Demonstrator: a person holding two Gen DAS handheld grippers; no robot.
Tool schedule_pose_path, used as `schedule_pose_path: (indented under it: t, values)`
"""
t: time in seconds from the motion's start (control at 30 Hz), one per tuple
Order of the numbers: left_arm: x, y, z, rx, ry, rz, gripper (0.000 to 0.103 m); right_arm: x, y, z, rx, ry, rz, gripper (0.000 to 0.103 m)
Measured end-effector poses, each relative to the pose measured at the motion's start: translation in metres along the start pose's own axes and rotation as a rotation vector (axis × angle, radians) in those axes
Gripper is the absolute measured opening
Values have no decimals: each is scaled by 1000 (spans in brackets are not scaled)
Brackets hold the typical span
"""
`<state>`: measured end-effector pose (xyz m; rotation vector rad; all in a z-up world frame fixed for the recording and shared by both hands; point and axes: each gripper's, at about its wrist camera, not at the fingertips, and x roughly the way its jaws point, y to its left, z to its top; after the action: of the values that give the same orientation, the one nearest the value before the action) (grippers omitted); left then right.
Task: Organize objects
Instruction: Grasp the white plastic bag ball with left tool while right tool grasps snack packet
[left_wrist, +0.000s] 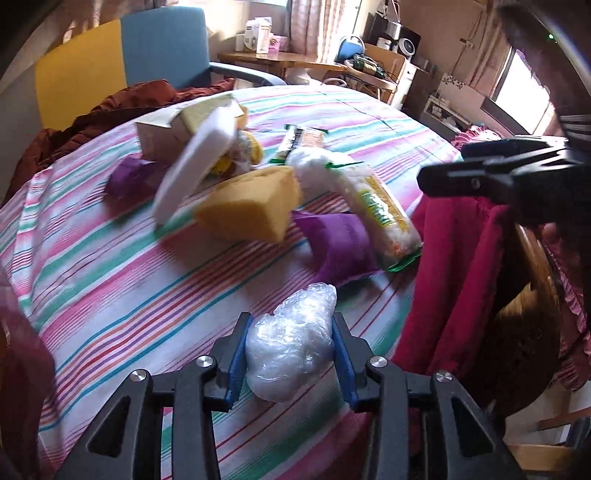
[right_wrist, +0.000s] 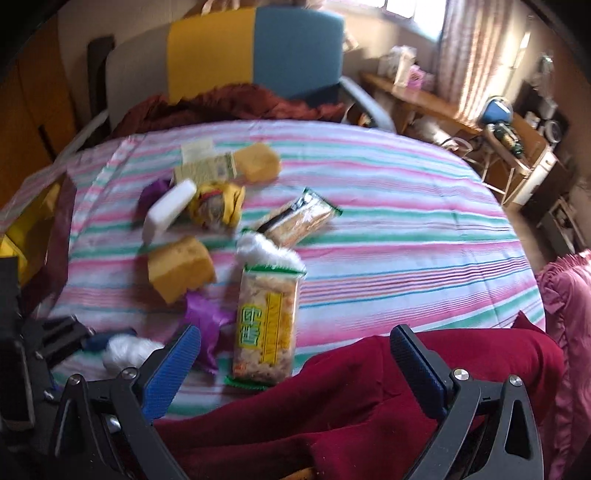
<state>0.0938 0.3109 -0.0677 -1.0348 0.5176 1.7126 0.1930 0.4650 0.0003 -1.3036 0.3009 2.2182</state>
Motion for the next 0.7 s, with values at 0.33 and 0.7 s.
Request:
schedule_pose_path:
  t: [0.33, 0.7]
  values:
    - [-7, 27, -12, -60, -20, 18, 42, 32, 9, 11, -37, 169, 23, 88]
    - [-8, 36, -18, -87, -31, -2, 42, 76, 21, 26, -56, 339, -39, 73]
